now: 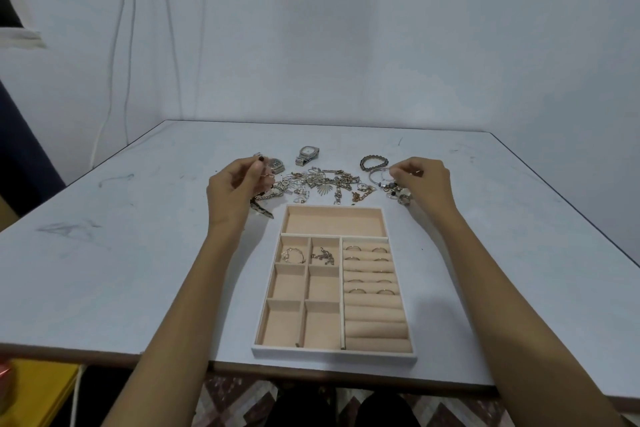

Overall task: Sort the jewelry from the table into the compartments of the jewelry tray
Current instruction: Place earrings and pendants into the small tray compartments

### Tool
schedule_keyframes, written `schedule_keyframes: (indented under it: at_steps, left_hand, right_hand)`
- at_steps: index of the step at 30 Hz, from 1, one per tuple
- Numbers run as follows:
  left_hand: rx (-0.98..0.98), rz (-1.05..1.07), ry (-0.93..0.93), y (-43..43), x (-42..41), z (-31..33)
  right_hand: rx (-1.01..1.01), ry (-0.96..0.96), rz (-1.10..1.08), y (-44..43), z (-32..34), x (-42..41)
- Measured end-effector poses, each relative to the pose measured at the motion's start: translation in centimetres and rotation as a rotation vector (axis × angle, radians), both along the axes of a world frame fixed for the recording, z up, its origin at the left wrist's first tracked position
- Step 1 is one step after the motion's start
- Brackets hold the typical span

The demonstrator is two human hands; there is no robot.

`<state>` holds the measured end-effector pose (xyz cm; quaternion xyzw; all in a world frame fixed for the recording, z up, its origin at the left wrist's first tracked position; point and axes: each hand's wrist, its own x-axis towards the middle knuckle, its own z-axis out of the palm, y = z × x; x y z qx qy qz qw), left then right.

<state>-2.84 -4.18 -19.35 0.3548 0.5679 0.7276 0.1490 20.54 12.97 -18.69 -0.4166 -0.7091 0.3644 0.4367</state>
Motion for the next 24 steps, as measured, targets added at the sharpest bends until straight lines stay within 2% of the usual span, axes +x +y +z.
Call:
schedule_keyframes:
  at_steps: [5, 11, 20, 24]
  left_hand:
    - [0.068, -0.089, -0.026, -1.6, 0.8, 0.7]
    - [-0.006, -0.219, 0.010, -3.5, 2.3, 1.2]
    - [-0.201, -0.567, 0.093, -6.6, 4.1, 1.6]
    - [-0.248, -0.616, 0.156, -7.5, 3.9, 1.5]
  right_hand:
    - [-0.055, 0.115, 0.070, -0.2, 0.4, -0.5]
    - [-0.088, 0.143, 0.172, -1.2, 1.0, -0.9]
    - [-0.035, 0.052, 0.270, -2.4, 1.3, -1.8]
    - [-0.023, 0.033, 0.257, -2.4, 1.1, -1.6]
